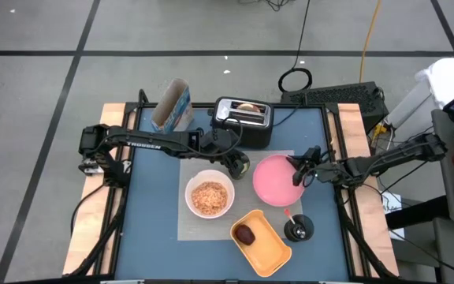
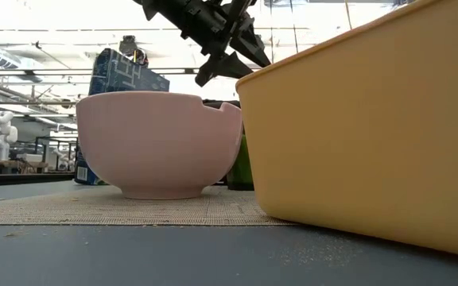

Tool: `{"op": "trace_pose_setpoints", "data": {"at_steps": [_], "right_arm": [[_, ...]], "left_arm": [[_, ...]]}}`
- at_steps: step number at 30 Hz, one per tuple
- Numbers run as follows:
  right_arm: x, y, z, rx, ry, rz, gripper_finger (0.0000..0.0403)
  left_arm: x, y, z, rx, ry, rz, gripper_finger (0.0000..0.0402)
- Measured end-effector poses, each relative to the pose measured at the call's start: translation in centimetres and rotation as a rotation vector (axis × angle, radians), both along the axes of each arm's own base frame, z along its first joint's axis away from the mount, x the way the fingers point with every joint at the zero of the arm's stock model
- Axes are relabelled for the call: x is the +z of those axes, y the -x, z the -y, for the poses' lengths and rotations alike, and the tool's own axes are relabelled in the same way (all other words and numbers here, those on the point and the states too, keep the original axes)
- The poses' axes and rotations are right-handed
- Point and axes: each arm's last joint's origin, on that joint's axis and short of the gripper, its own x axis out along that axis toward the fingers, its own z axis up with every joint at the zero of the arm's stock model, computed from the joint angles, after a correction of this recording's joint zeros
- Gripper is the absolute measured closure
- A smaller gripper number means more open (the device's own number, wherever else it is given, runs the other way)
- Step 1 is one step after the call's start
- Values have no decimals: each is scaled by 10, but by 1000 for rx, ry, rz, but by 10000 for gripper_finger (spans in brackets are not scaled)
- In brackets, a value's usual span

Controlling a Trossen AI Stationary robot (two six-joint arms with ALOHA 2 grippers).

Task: Arrange a breakfast setting
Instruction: Put the pink plate on the gray table mat to the bottom right of the green cup

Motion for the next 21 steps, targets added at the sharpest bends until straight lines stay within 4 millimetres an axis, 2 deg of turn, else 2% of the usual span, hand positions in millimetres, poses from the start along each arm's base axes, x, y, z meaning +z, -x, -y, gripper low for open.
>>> {"op": "trace_pose_setpoints", "data": {"at_steps": [4,8,21], "right_arm": [[-13,3,1,7,3,39,390],[-7,0,0,12,-5,117,390],[-8,1,0,12,-4,110,390]], "left_arm": [[0,0,0,0,0,0,247],[0,0,0,0,0,0,247],[0,0,0,-1,0,0,247]]}}
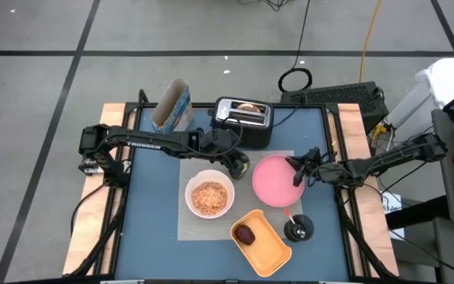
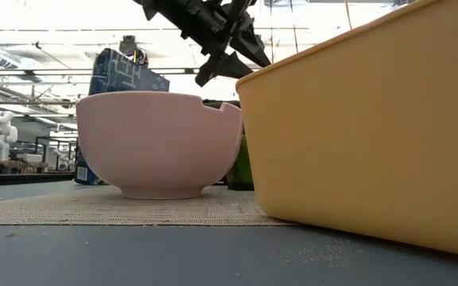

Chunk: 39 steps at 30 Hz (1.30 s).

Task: Arrange a breakfast setting
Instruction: Put the pink plate on the gray table mat to the bottom right of the green cup, then put the bagel on the pink plate

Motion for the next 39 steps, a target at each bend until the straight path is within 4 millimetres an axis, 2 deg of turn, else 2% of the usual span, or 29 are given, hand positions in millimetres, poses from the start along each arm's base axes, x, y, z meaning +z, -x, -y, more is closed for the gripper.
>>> {"op": "trace_pose_setpoints", "data": {"at_steps": [5,9,22,27,34,39], "right_arm": [[0,0,0,13,37,-23,388],[0,0,0,13,36,-22,367],[0,0,0,14,41,-24,221],[2,-1,0,38,107,-67,177],[49,-14,-3,59,185,19,148],[89,-21,0,50,228,90,147]], "left_arm": [[0,0,0,0,0,0,247],[0,0,0,0,0,0,247],[0,0,0,0,0,0,247],[0,0,0,0,0,0,247],[0,0,2,-13,-10,-3,247],[-1,0,16,-70,-41,-13,247]]}}
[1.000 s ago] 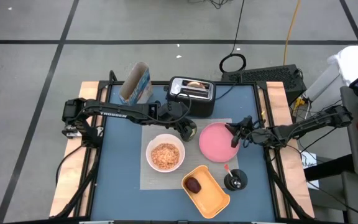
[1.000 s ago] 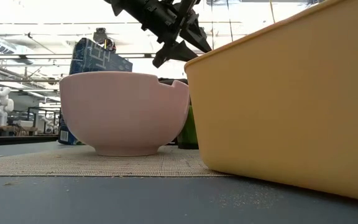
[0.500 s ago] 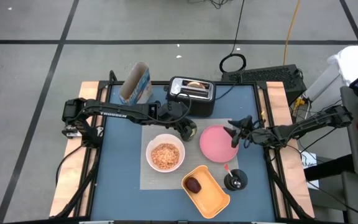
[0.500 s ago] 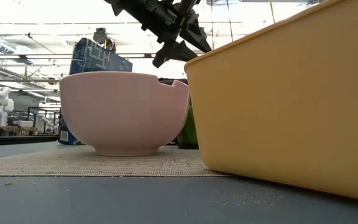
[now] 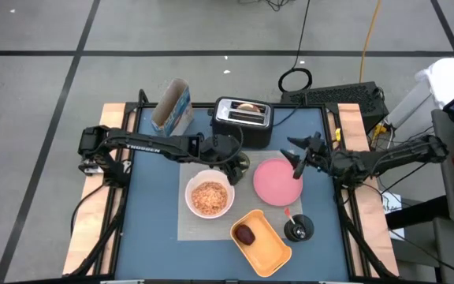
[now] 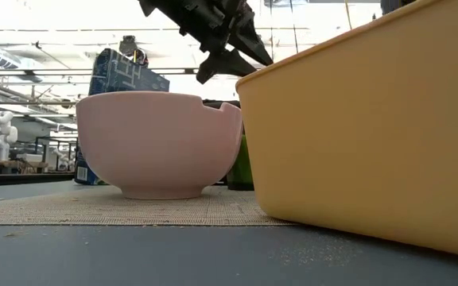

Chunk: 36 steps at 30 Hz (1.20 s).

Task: Arrange a breakfast setting
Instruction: Put the bagel on the pink plate

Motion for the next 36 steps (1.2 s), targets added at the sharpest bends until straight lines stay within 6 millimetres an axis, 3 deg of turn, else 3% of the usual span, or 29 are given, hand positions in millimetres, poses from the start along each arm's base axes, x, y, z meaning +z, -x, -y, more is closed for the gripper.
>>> {"op": "trace_pose_setpoints", "data": {"at_steps": [8,15,22,28,36], "right_arm": [[49,-7,14,44,42,86,147],[67,-20,34,31,81,67,147],[74,-46,67,67,53,-13,147],[74,-73,109,80,9,-87,147],[66,-103,165,86,13,-187,147]], "left_arm": [[2,3,33,-131,-62,-2,247],[23,18,54,-185,-95,31,247],[51,48,57,-115,-206,22,247],[62,74,52,-48,-276,-64,247],[64,80,54,-57,-281,-85,247]]}}
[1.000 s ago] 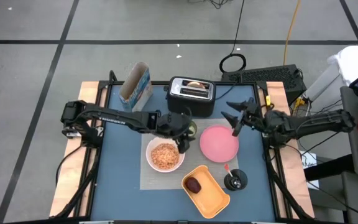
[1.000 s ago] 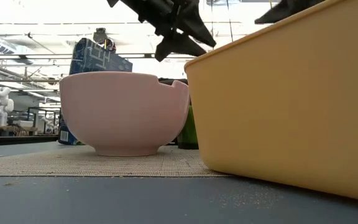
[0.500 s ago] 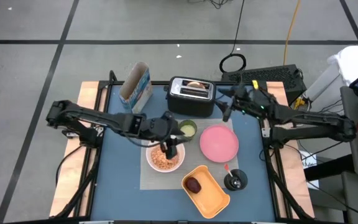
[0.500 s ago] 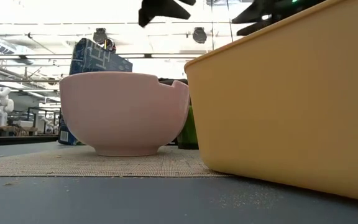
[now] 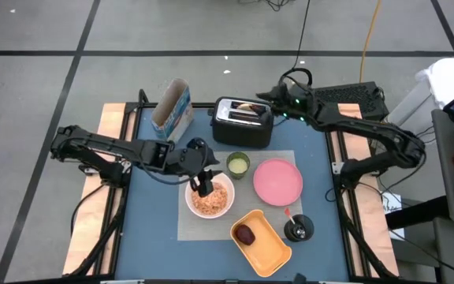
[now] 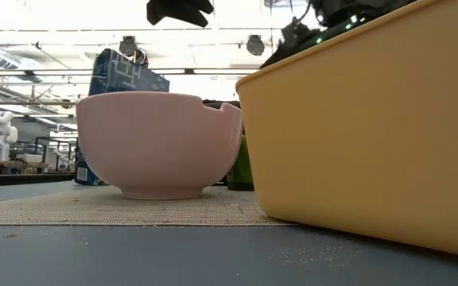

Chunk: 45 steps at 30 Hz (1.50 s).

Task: Arrange a breakfast setting
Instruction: Put the bagel on the pink plate

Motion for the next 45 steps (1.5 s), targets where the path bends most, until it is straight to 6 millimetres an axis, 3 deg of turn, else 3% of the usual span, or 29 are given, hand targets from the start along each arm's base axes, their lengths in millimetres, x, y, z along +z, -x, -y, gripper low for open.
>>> {"op": "trace_pose_setpoints", "data": {"at_steps": [5,10,25,45], "right_arm": [[-9,-11,24,-5,31,-54,147],[-19,-18,34,38,28,-71,147],[-33,-22,37,82,56,-145,149],[-40,-19,36,56,61,-239,203]], "left_arm": [[-1,0,0,0,0,-2,247],[-1,0,0,0,0,-7,247],[-1,0,1,2,4,-6,247],[-1,0,1,2,4,-6,247]]}}
